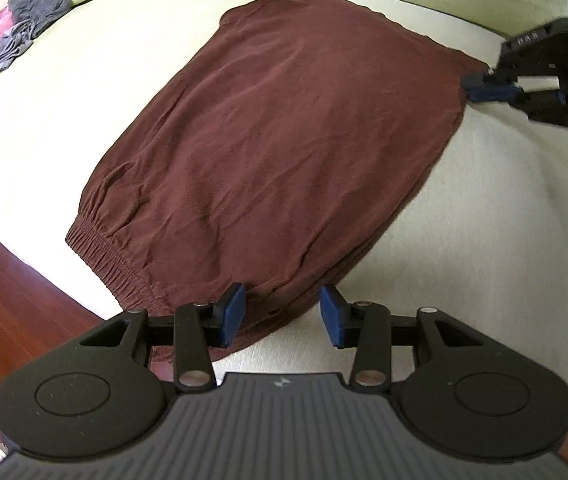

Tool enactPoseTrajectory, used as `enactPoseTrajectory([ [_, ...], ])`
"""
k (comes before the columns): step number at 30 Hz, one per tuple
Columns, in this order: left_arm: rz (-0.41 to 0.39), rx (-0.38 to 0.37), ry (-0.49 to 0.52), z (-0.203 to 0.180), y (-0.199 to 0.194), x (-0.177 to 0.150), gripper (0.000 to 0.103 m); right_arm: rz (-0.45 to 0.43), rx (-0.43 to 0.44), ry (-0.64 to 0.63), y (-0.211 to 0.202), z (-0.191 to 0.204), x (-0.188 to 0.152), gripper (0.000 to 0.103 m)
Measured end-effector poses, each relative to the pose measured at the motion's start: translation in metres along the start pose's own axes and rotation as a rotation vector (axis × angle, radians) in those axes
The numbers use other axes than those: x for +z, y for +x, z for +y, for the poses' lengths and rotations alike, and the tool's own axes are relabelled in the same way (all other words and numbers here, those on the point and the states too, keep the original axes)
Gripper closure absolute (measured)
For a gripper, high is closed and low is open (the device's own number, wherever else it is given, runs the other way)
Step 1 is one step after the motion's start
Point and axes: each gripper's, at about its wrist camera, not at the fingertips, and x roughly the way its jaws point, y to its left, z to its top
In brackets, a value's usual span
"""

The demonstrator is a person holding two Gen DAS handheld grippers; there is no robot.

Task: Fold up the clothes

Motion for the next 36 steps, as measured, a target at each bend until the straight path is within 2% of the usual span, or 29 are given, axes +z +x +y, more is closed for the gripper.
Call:
enactPoseTrajectory([
  [6, -0.003, -0.001, -0.014, 0.000, 0.001, 0.004, 0.055, 0.005, 0.045, 0.148, 0.011, -0.015, 0.002, 0.093],
  [9, -0.002, 0.000, -0.022, 0.001, 0.003, 0.005, 0.055, 0.013, 0.051, 0.173, 0.012, -0.017, 0.004, 0.093],
  [10, -0.001, 0.001, -0.022, 0.001, 0.003, 0.005, 0.055, 0.009, 0.053, 0.170, 0.011, -0.017, 0.004, 0.094],
  [11, 0.000, 0.001, -0.023, 0.001, 0.003, 0.005, 0.055, 0.000, 0.055, 0.161, 0.010, -0.017, 0.004, 0.101],
  [12, 0.002, 0.003, -0.023, 0.001, 0.004, 0.005, 0.055, -0.006, 0.055, 0.150, 0.009, -0.016, 0.004, 0.103],
  [17, 0.006, 0.001, -0.026, 0.000, 0.003, 0.004, 0.055, -0.021, 0.018, 0.026, -0.004, -0.003, 0.006, 0.103],
  [20, 0.010, 0.004, -0.020, -0.002, 0.004, 0.003, 0.055, 0.009, -0.070, 0.005, -0.003, -0.011, 0.003, 0.103],
  [22, 0.009, 0.006, -0.018, -0.002, 0.003, 0.003, 0.055, 0.021, -0.055, 0.031, -0.003, -0.018, 0.003, 0.103],
  [25, 0.008, 0.006, -0.025, -0.001, 0.001, 0.002, 0.055, 0.014, -0.002, 0.050, -0.012, -0.019, 0.002, 0.094],
  [26, 0.008, 0.007, -0.025, -0.002, 0.001, 0.002, 0.055, 0.020, 0.029, 0.060, -0.016, -0.017, 0.000, 0.082],
  [27, 0.009, 0.008, -0.025, -0.002, 0.002, 0.002, 0.055, 0.032, 0.058, 0.072, -0.018, -0.016, -0.003, 0.076],
  [32, 0.008, 0.008, -0.030, -0.005, 0.001, 0.003, 0.054, 0.112, 0.099, 0.095, -0.008, -0.007, -0.021, 0.076],
  [36, 0.005, 0.007, -0.030, -0.004, 0.002, 0.001, 0.054, 0.109, 0.082, 0.124, 0.002, -0.006, -0.027, 0.078],
])
